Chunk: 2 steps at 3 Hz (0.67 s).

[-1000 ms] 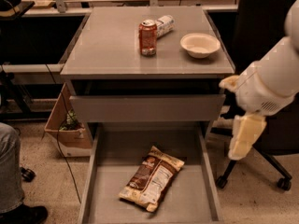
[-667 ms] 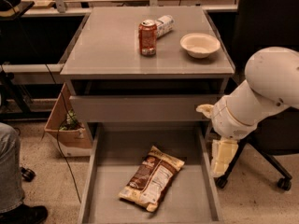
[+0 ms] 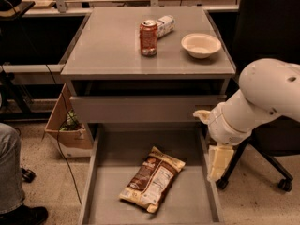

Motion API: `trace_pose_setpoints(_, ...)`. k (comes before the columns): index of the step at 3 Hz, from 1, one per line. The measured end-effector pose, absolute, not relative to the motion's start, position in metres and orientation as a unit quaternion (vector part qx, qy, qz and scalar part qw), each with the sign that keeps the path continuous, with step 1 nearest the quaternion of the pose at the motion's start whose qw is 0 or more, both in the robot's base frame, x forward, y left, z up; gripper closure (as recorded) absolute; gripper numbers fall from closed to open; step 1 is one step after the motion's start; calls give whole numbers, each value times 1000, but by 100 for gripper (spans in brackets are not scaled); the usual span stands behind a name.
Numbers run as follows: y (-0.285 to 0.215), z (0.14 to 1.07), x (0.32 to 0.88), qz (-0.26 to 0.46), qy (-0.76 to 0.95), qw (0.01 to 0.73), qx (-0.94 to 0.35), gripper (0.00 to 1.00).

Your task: Pick brown chip bag from middle drawer and place on counter

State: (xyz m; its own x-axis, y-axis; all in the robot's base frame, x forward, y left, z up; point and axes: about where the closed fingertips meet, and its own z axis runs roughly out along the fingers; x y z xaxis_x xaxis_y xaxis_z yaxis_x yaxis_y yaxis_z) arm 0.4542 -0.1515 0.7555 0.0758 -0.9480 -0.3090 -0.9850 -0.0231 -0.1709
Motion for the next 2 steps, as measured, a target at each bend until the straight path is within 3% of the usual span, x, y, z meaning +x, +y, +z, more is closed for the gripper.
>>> trace_pose_setpoints(2, -128, 625, 484, 54, 623, 169, -762, 0)
